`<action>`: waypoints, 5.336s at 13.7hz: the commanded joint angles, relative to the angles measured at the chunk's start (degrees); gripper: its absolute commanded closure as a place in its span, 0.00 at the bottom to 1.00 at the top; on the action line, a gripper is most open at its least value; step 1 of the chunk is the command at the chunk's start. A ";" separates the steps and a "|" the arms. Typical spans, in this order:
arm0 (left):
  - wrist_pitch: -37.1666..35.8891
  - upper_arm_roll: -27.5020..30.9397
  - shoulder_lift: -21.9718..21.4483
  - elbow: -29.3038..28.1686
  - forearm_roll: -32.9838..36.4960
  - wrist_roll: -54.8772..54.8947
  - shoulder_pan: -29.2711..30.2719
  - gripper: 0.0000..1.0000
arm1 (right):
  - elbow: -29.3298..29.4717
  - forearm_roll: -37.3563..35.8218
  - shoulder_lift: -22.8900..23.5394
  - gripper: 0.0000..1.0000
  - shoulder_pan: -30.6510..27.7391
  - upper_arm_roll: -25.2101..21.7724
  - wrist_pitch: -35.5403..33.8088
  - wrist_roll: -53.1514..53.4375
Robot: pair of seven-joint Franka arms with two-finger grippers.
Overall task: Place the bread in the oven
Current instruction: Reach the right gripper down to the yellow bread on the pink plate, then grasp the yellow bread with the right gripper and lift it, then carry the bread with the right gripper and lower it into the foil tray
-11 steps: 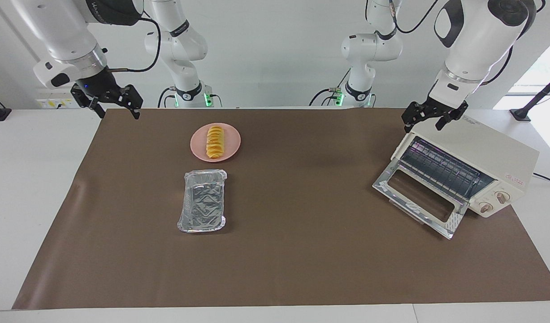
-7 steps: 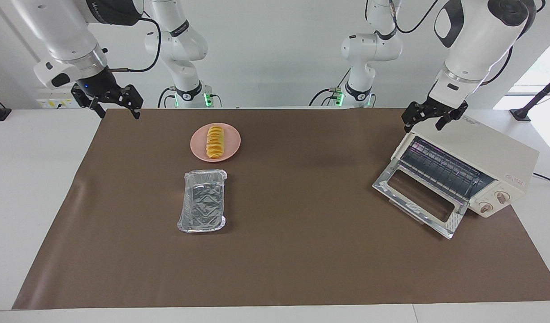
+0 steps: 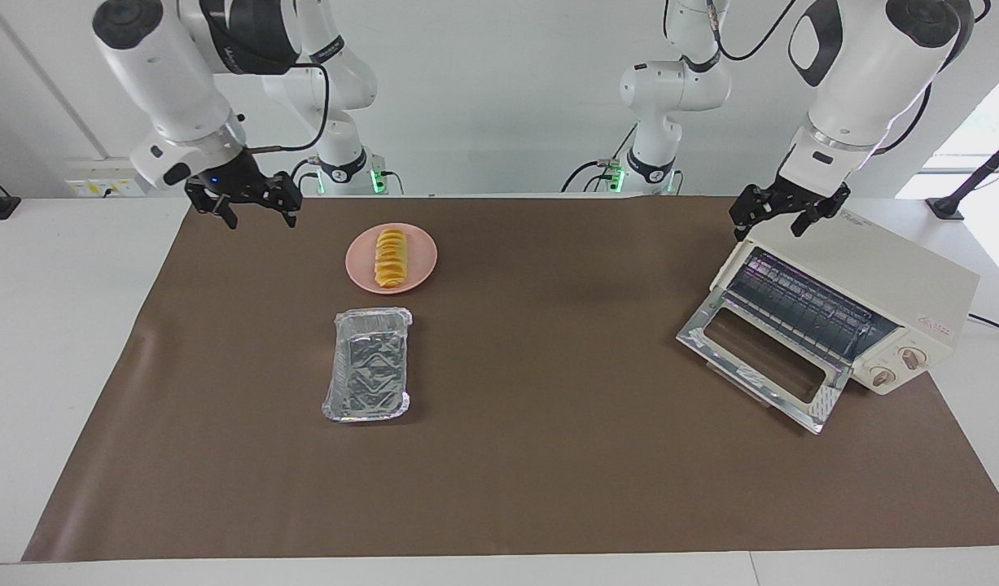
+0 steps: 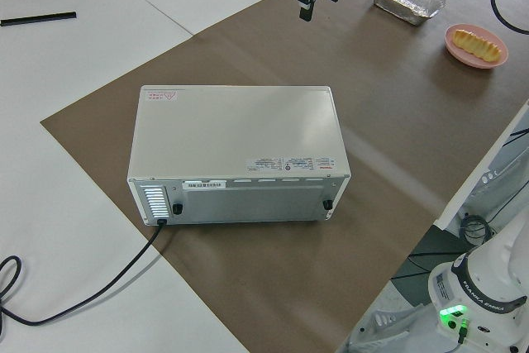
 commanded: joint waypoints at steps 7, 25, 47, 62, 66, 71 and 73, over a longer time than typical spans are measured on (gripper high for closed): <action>-0.32 -0.14 -0.19 -0.32 -0.46 0.49 0.48 0.00 | -27.26 5.42 -3.48 0.00 15.29 0.39 26.08 15.05; -0.32 -0.14 -0.19 -0.32 -0.46 0.49 0.48 0.00 | -38.97 10.87 -1.11 1.00 17.75 0.39 37.89 21.04; -0.32 -0.14 -0.19 -0.32 -0.46 0.49 0.48 0.00 | 14.05 4.99 30.35 1.00 8.78 0.39 24.86 9.35; -0.32 -0.14 -0.19 -0.32 -0.46 0.49 0.48 0.00 | 5.31 4.72 28.78 0.00 8.96 0.30 33.33 4.51; -0.32 -0.14 -0.19 -0.31 -0.46 0.49 0.48 0.00 | 7.70 4.37 27.72 0.00 6.95 0.04 29.63 4.34; -0.32 -0.14 -0.19 -0.32 -0.46 0.49 0.48 0.00 | 4.28 4.98 27.01 0.00 4.05 0.04 30.07 4.86; -0.32 -0.14 -0.19 -0.32 -0.46 0.49 0.48 0.00 | 1.91 5.25 27.10 0.00 2.46 0.13 31.46 4.34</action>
